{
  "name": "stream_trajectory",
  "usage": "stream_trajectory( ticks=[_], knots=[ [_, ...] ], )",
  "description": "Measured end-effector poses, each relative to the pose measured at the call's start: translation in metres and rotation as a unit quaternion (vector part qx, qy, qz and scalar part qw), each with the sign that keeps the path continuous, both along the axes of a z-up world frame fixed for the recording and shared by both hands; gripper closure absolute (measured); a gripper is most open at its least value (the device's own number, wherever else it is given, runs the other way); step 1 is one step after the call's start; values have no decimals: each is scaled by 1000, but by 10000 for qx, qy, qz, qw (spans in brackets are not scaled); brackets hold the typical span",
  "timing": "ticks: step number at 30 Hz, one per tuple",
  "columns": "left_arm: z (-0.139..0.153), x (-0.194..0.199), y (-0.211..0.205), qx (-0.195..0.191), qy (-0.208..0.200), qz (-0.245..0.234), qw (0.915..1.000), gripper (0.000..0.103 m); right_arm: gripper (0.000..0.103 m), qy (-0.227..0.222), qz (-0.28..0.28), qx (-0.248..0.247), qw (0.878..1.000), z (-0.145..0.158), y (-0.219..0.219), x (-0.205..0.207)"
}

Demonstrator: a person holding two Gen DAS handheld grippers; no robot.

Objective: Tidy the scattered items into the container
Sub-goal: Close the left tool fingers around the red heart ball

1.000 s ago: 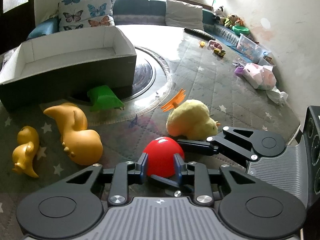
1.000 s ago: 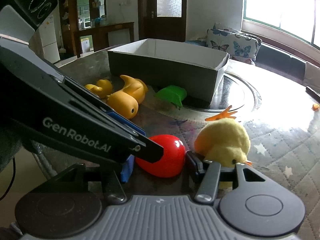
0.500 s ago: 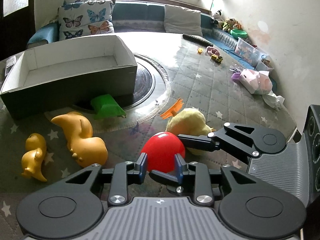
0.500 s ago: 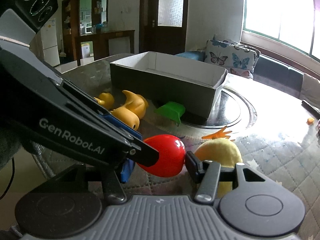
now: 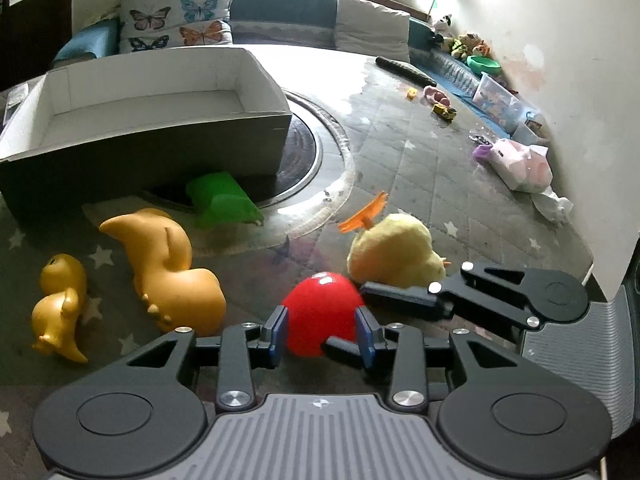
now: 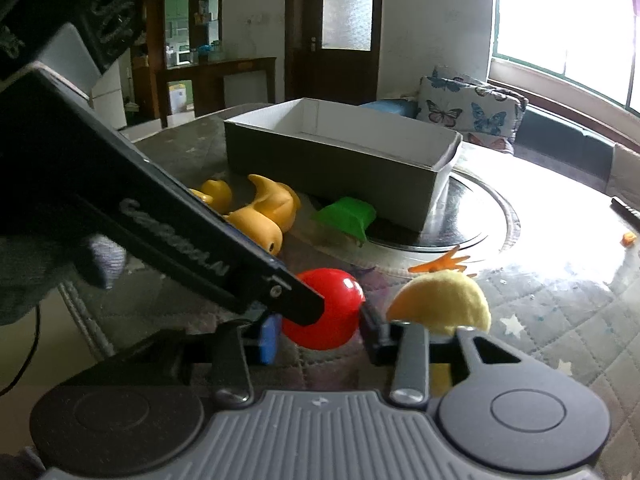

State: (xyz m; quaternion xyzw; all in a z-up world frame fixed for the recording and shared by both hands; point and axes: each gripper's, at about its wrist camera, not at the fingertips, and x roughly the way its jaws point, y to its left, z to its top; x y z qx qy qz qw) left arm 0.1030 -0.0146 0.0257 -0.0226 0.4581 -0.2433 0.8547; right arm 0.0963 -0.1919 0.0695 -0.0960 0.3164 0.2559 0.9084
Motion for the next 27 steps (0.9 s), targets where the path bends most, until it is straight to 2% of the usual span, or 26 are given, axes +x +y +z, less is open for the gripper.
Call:
stream_trajectory(
  ticks=[4, 5, 6, 9, 16, 19, 21, 27],
  knots=[
    [-6, 3, 2, -45, 115, 37, 9999, 64, 69, 168, -46, 87, 9998, -7, -3, 6],
    [-6, 3, 2, -43, 132, 26, 9999, 64, 66, 166, -52, 79, 9998, -8, -3, 6],
    [-7, 3, 3, -13, 136, 29, 9999, 64, 56, 154, -72, 60, 9998, -8, -4, 5],
    [-4, 3, 5, -20, 45, 72, 10000, 64, 42, 120, -105, 75, 9998, -9, -4, 5],
    [-4, 9, 13, -25, 22, 208, 9998, 64, 41, 170, -177, 123, 9996, -16, 5, 10],
    [-6, 9, 14, -50, 49, 217, 9997, 64, 33, 85, -168, 85, 9998, -17, 9, 11],
    [-6, 8, 15, -108, 57, 214, 9997, 64, 24, 89, -114, 19, 9999, -20, 12, 12],
    [-11, 5, 16, -96, 157, 209, 9996, 64, 25, 234, 227, 85, 9994, -21, 13, 9]
  ],
)
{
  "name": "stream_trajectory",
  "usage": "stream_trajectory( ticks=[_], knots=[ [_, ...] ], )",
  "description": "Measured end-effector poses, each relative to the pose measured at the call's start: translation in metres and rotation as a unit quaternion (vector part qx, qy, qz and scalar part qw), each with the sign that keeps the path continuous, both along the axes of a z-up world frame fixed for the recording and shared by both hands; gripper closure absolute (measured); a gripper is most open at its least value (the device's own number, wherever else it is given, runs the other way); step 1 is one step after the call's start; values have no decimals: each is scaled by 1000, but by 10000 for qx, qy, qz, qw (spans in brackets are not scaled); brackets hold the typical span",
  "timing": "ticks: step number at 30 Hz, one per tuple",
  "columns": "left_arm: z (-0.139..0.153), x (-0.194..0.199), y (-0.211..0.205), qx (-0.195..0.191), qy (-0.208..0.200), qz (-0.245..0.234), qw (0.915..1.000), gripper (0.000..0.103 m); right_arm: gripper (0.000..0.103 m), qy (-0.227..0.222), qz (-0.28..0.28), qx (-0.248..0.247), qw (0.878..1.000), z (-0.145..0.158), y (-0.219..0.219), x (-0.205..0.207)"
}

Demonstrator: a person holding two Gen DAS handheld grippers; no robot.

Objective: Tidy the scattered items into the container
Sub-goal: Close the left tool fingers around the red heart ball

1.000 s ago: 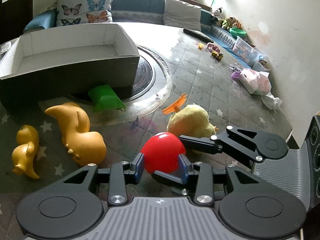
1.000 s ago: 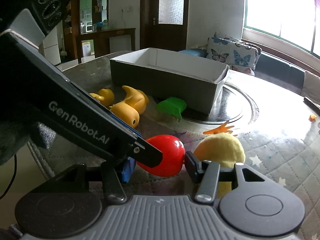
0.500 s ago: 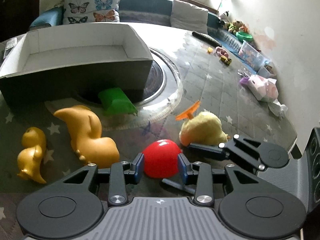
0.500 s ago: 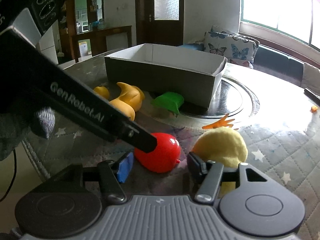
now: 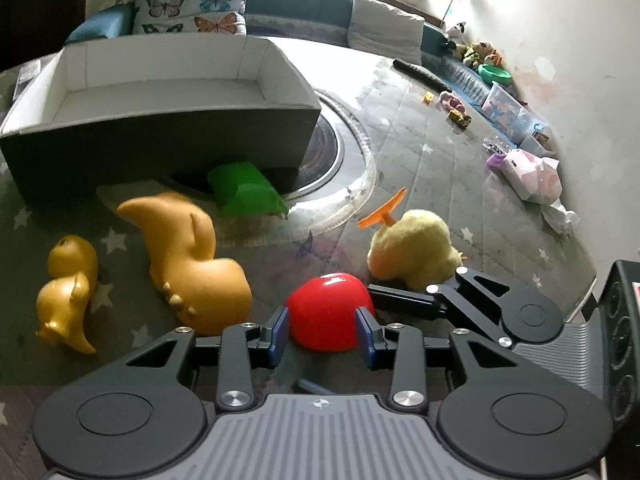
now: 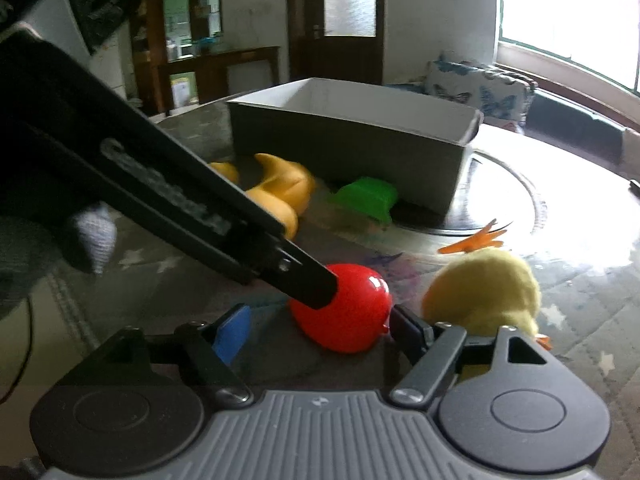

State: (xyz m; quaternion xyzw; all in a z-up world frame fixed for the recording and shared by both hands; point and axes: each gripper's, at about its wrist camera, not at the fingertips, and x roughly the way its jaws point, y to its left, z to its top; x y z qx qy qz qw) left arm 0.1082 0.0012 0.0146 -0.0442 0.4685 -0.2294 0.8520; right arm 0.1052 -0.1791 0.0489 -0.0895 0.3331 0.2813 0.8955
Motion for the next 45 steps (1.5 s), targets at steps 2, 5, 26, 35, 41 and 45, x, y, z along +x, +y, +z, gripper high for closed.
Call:
stream_trajectory(
  ticks=[2, 5, 26, 35, 41, 45],
  knots=[
    [-3, -1, 1, 0, 45, 13, 10000, 64, 25, 37, 75, -30, 10000, 0, 0, -3],
    [-6, -4, 4, 10, 85, 52, 10000, 64, 26, 156, 366, 25, 9992, 2, -1, -9],
    [0, 8, 0, -180, 125, 557, 9982, 64, 39, -166, -23, -198, 9997, -3, 10, 11],
    [8, 8, -20, 704, -243, -370, 9965, 63, 49, -82, 96, -119, 9998, -3, 10, 13],
    [9, 9, -28, 1002, -343, -835, 9909, 63, 49, -67, 131, -97, 9998, -4, 11, 15],
    [9, 11, -32, 1141, -349, -1124, 9865, 62, 49, -59, 152, -92, 9998, -5, 10, 14]
  ],
)
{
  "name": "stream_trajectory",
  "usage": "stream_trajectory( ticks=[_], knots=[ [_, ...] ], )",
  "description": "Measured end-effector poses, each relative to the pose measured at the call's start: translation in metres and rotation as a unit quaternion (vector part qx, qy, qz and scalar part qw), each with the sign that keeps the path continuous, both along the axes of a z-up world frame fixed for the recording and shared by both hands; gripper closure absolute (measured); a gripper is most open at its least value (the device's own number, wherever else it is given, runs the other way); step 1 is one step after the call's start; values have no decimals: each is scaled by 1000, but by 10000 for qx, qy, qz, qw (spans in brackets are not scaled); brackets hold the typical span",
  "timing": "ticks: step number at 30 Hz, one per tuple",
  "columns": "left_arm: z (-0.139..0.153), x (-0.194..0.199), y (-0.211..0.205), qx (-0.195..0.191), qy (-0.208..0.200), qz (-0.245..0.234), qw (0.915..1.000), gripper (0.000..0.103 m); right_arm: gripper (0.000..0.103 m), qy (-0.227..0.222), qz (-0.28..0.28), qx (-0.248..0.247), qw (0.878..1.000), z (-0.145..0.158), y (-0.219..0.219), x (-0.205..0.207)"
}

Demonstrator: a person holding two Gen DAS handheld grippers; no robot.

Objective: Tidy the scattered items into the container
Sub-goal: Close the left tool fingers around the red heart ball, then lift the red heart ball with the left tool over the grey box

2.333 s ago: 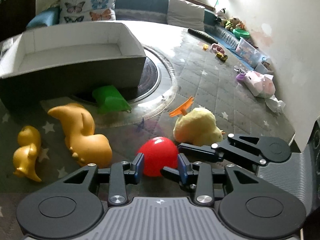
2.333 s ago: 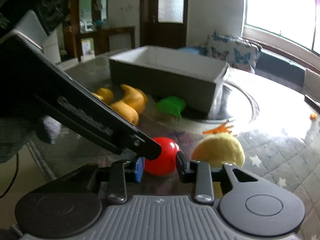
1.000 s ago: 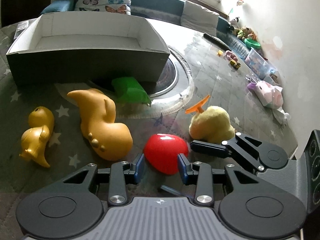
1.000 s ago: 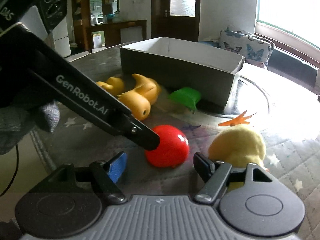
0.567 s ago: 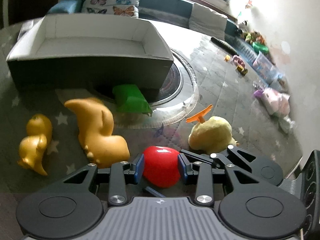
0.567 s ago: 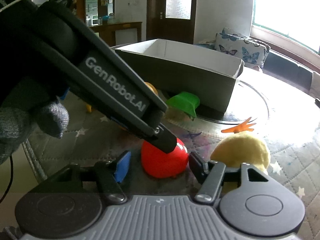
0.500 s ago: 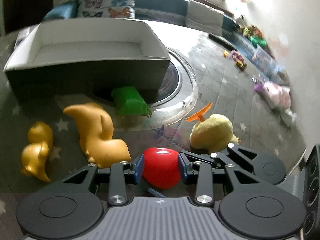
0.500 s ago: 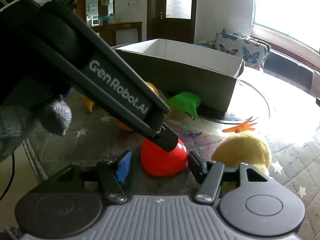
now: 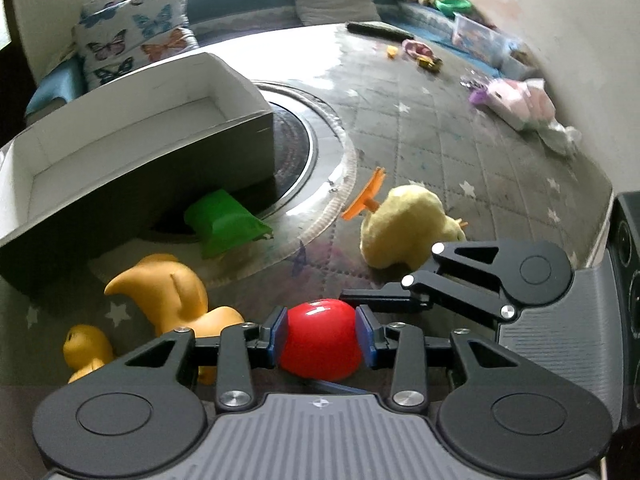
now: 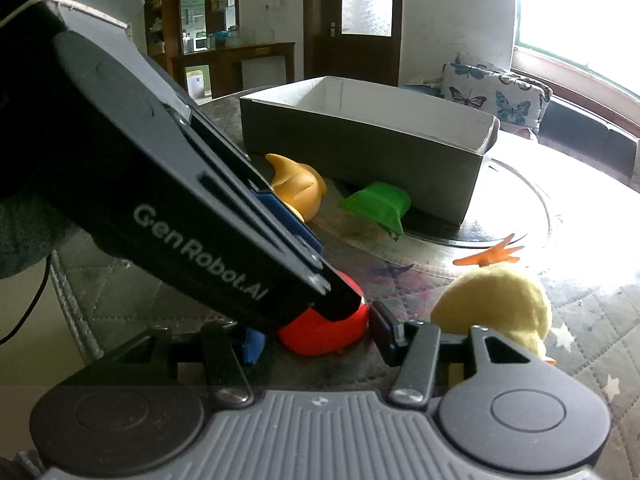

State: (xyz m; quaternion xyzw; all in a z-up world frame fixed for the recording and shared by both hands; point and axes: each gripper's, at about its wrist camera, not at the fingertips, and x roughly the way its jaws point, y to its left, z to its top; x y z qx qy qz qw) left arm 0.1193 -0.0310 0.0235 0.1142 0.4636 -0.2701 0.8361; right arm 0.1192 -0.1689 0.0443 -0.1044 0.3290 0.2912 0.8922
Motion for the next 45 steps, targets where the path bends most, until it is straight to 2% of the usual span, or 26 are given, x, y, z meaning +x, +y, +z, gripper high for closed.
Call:
stream_trajectory(
  ticks=[4, 8, 15, 18, 35, 38, 45],
  knots=[
    [-1, 6, 1, 21, 139, -101, 9999, 56, 49, 2, 0, 6, 10000, 0, 0, 0],
    [-1, 10, 3, 8, 213, -223, 9995, 55, 49, 5, 3, 28, 10000, 0, -1, -1],
    [-6, 7, 2, 115, 124, -408, 9990, 49, 47, 43, 87, 60, 9999, 0, -4, -4],
    [-8, 1, -6, 351, -44, -563, 9978, 47, 47, 38, 67, 96, 9999, 0, -5, -4],
    [-6, -4, -5, 239, -61, -474, 9986, 48, 51, -33, 38, 113, 9999, 1, -6, -8],
    [0, -7, -5, 193, -115, -451, 9987, 48, 51, -118, 23, 106, 9999, 6, -7, -11],
    [37, -1, -6, 96, -637, -407, 9971, 48, 51, -621, 85, 41, 9980, 39, -11, 1]
  ],
)
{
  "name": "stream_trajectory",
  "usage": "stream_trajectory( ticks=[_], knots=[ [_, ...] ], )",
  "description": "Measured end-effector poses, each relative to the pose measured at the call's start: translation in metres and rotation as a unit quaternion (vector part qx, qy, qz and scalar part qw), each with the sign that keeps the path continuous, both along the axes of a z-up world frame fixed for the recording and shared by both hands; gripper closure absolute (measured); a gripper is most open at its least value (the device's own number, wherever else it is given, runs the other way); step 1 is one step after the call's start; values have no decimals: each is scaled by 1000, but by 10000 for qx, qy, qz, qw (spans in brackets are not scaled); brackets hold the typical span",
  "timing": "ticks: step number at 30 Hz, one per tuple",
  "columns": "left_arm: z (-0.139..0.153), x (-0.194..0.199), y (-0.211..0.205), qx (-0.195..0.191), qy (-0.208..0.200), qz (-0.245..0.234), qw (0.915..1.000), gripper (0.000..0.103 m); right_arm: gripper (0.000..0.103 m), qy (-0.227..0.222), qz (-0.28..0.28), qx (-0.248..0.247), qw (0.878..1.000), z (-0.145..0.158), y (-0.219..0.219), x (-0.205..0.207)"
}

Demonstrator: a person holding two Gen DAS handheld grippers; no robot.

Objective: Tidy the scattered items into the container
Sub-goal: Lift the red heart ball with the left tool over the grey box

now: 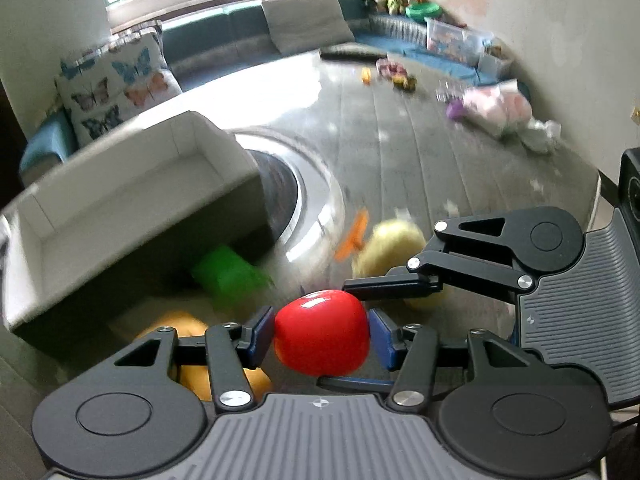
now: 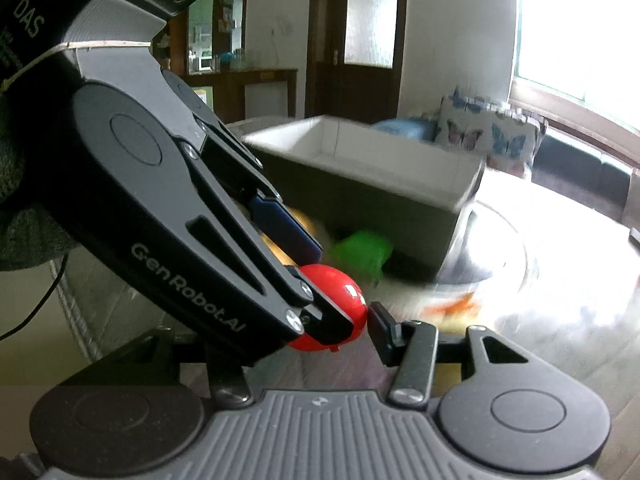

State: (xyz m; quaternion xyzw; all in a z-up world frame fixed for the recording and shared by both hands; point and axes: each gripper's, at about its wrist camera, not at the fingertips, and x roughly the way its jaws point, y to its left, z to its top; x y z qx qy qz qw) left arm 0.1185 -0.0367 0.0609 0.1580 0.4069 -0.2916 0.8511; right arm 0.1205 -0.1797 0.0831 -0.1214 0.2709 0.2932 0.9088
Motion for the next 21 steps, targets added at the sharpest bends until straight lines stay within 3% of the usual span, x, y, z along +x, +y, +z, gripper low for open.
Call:
stream_trajectory(
  ticks=[12, 21],
  knots=[
    [53, 78, 4, -135, -631, 137, 9978, 48, 51, -743, 214, -359, 9964, 52, 13, 88],
    [33, 162, 16, -271, -203, 319, 9989, 48, 51, -529, 426, -602, 9959, 35, 29, 162]
  ],
)
